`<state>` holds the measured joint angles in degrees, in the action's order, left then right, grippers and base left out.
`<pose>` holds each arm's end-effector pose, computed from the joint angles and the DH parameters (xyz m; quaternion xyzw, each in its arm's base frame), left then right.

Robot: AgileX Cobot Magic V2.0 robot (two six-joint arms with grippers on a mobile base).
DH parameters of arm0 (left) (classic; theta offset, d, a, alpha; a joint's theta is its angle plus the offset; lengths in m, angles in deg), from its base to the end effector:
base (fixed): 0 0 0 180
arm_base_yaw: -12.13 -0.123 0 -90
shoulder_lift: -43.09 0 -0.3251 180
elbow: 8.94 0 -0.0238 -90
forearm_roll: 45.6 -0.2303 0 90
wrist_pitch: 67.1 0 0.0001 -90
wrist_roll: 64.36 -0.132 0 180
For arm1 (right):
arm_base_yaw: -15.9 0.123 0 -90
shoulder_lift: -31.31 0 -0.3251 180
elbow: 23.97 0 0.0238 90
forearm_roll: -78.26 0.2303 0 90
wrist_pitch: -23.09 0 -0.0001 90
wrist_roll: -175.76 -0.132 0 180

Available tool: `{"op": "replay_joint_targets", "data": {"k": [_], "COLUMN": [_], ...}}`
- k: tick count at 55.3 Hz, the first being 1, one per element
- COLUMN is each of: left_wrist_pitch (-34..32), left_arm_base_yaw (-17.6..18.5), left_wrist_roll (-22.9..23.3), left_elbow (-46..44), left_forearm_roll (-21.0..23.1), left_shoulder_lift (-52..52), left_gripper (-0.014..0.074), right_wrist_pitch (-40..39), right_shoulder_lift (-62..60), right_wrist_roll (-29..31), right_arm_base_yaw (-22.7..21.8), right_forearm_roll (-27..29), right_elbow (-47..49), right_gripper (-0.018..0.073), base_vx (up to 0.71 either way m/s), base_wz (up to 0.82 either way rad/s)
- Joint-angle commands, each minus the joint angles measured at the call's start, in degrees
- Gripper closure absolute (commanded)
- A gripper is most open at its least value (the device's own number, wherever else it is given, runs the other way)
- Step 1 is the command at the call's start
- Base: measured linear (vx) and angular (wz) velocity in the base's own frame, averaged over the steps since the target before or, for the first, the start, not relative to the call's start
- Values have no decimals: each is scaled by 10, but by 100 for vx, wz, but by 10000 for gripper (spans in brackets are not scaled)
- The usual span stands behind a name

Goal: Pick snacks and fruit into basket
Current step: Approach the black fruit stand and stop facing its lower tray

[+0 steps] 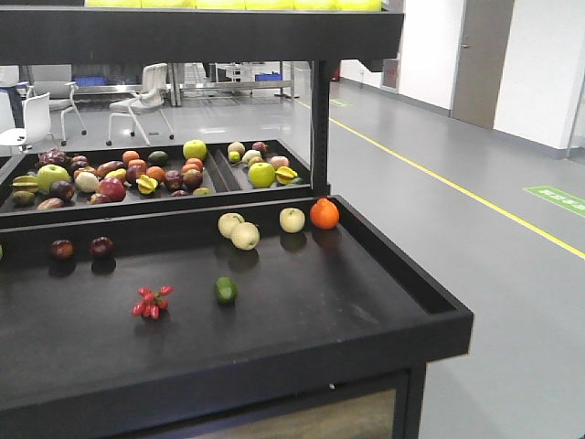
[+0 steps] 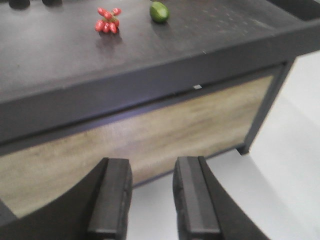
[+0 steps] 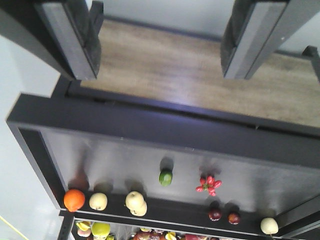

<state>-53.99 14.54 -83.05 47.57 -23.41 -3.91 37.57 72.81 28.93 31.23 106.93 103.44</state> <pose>0.1257 -0.0166 0.2730 0.0186 0.8459 -0.0612 0.5295 0.1051 0.0453 0.3076 -0.1786 0.7823 0.1002 0.5882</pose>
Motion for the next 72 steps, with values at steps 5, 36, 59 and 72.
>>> {"op": "replay_joint_targets", "data": {"k": [5, 36, 59, 72], "left_wrist_pitch": [-42, -42, -42, -42], "left_arm_base_yaw": [-1, -1, -1, -1], "left_wrist_roll": [5, 5, 5, 5], "left_elbow": [-17, -17, -17, -17], "left_forearm_roll": [4, 4, 4, 4], "left_shoulder_lift": [4, 4, 4, 4], "left_gripper": [268, 268, 268, 268], "right_wrist_pitch": [-42, -42, -42, -42], "right_shoulder_lift": [0, 0, 0, 0], "right_wrist_roll": [7, 7, 7, 7], "right_arm_base_yaw": [-3, -3, -3, -3], "right_forearm_roll": [1, 1, 1, 1], "right_elbow": [17, 17, 17, 17], "right_gripper": [13, 13, 13, 13], "base_vx": [44, 37, 16, 7], "base_wz": [12, 13, 16, 10]}}
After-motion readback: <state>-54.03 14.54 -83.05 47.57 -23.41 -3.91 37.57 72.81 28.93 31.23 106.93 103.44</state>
